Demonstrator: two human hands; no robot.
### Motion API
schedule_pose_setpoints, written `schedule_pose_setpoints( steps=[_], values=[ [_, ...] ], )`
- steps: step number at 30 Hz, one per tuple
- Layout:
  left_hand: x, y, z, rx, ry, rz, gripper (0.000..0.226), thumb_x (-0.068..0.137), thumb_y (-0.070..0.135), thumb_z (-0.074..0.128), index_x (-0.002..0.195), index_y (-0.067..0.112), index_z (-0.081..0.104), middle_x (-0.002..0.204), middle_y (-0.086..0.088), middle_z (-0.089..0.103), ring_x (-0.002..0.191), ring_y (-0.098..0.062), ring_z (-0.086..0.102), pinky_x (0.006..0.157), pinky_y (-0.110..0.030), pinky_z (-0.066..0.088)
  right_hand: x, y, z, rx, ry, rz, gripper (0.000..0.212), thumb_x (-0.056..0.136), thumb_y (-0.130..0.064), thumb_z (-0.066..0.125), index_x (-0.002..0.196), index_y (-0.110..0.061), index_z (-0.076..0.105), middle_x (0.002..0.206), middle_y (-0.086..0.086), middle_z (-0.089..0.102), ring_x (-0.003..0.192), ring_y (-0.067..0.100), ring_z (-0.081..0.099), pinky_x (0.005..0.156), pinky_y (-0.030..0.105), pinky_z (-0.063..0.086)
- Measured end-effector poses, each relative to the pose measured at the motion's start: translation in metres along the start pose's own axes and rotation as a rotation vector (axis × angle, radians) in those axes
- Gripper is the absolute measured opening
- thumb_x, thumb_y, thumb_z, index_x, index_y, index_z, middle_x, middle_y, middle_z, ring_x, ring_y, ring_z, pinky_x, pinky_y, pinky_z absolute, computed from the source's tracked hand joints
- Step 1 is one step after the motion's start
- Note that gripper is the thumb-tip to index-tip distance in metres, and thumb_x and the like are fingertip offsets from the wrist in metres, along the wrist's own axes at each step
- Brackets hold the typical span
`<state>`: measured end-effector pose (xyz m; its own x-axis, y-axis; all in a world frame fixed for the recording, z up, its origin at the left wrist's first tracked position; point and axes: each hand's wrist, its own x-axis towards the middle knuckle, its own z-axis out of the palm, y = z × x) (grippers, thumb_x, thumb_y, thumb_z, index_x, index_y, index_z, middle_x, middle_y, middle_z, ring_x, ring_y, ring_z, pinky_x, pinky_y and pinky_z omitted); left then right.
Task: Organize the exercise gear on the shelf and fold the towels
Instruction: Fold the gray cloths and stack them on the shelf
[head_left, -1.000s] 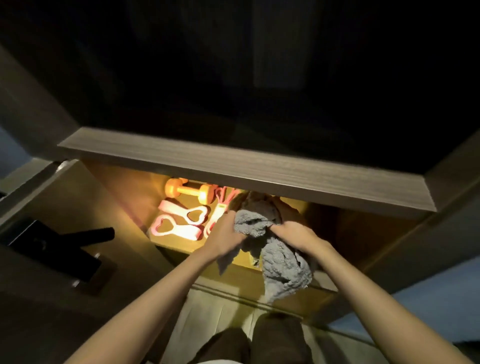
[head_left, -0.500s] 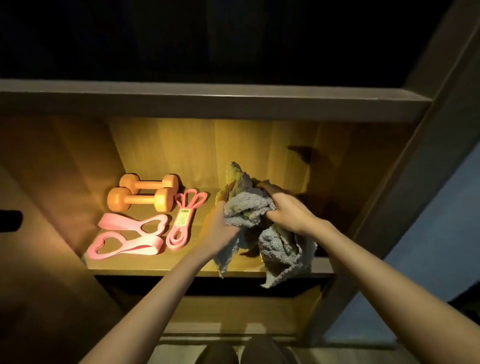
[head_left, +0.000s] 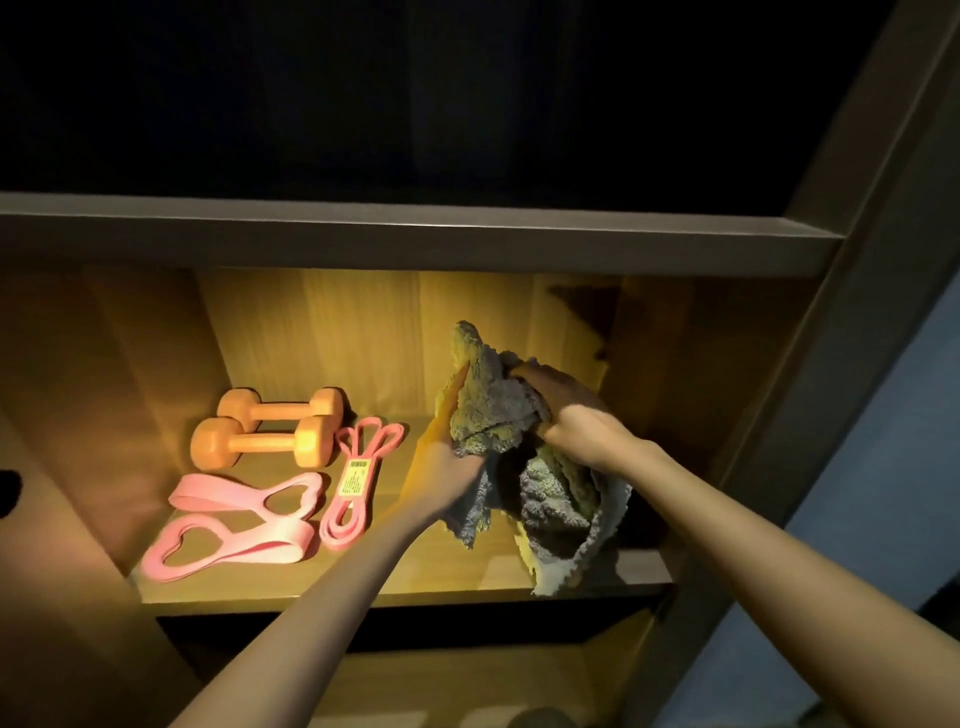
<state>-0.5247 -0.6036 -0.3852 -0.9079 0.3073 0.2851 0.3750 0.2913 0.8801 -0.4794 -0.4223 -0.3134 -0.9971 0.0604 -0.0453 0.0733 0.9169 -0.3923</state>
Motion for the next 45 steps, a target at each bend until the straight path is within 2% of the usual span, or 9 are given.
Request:
schedule_pose_setpoints(
  steps=[2,6,18,22,26,30,34,38,45],
  values=[
    [0.015,0.0,0.009,-0.131,-0.032,0.095,0.08,0.078,0.006,0.069,0.145,0.024,0.029,0.11,-0.01,0.066,0.093,-0.003,0.066,0.065,-0.014,0.055,0.016,0.01,-0.004,0.051,0.108,-0.091,0.044,0.092,-0.022,0.052,0.134,-0.026,0.043,0.137,0.007,0.049,0.119,0.025,0.05,0.099,0.04,0.045],
    [0.053,-0.005,0.036,-0.085,-0.08,0.194,0.088,0.081,0.006,0.072,0.149,0.017,0.017,0.153,-0.004,0.029,0.14,-0.018,0.031,0.113,-0.031,0.031,0.039,0.033,0.002,0.124,0.384,-0.185,0.057,0.087,-0.006,0.052,0.138,-0.028,0.041,0.143,0.006,0.041,0.13,0.029,0.041,0.102,0.035,0.038],
    [0.032,-0.089,0.058,0.248,-0.288,-0.069,0.107,0.071,0.03,0.082,0.151,0.021,0.013,0.143,-0.006,0.041,0.126,-0.035,0.04,0.097,-0.043,0.041,0.018,0.114,0.077,0.097,-0.14,0.192,0.062,0.093,-0.031,0.057,0.147,-0.035,0.025,0.151,-0.001,0.028,0.141,0.024,0.026,0.111,0.039,0.029],
    [0.013,-0.102,0.054,0.38,-0.162,-0.252,0.082,0.075,0.043,0.077,0.143,0.021,0.035,0.127,-0.011,0.055,0.117,-0.035,0.05,0.089,-0.043,0.048,-0.012,0.113,0.099,-0.059,-0.404,0.227,0.076,0.096,-0.04,0.049,0.152,-0.034,-0.001,0.092,-0.011,0.05,0.074,0.009,0.053,0.066,0.025,0.044],
    [0.006,-0.098,0.037,0.366,-0.127,-0.263,0.026,0.084,0.036,0.068,0.1,0.016,0.069,0.1,-0.007,0.07,0.098,-0.028,0.064,0.075,-0.034,0.053,-0.018,0.104,0.103,-0.117,-0.339,0.233,0.075,0.095,-0.034,0.048,0.153,-0.029,0.001,0.155,-0.006,0.019,0.094,0.011,0.055,0.068,0.023,0.047],
    [0.004,-0.08,0.017,0.252,-0.094,-0.24,0.02,0.087,0.032,0.067,0.088,0.012,0.069,0.086,-0.006,0.07,0.084,-0.022,0.067,0.067,-0.029,0.05,-0.019,0.075,0.09,-0.077,-0.182,0.194,0.063,0.098,-0.028,0.045,0.151,-0.029,0.011,0.068,-0.01,0.044,0.05,0.006,0.042,0.041,0.016,0.029],
    [0.002,-0.044,-0.002,0.004,-0.044,-0.169,0.008,0.084,0.015,0.071,0.082,0.01,0.066,0.078,-0.001,0.065,0.082,-0.012,0.065,0.071,-0.02,0.05,-0.02,0.045,0.072,-0.005,0.015,0.072,0.057,0.096,-0.027,0.051,0.147,-0.032,0.025,0.131,0.009,0.054,0.051,0.011,0.051,0.046,0.025,0.042],
    [-0.001,-0.018,-0.011,-0.252,-0.009,-0.19,0.029,0.081,0.005,0.072,0.069,0.027,0.057,0.074,0.017,0.055,0.067,0.013,0.057,0.058,0.001,0.041,-0.026,0.019,0.065,0.053,0.133,-0.003,0.042,0.094,-0.03,0.055,0.135,-0.032,0.044,0.076,-0.005,0.062,0.05,0.007,0.05,0.045,0.02,0.035],
    [-0.002,-0.015,-0.011,-0.599,-0.09,-0.548,0.003,0.086,0.009,0.068,0.083,0.009,0.068,0.081,-0.007,0.069,0.078,-0.014,0.063,0.071,-0.029,0.052,-0.025,-0.014,0.077,0.013,0.242,-0.058,0.044,0.085,-0.037,0.067,0.126,-0.037,0.053,0.088,-0.004,0.067,0.077,0.013,0.063,0.068,0.032,0.054]
  ],
)
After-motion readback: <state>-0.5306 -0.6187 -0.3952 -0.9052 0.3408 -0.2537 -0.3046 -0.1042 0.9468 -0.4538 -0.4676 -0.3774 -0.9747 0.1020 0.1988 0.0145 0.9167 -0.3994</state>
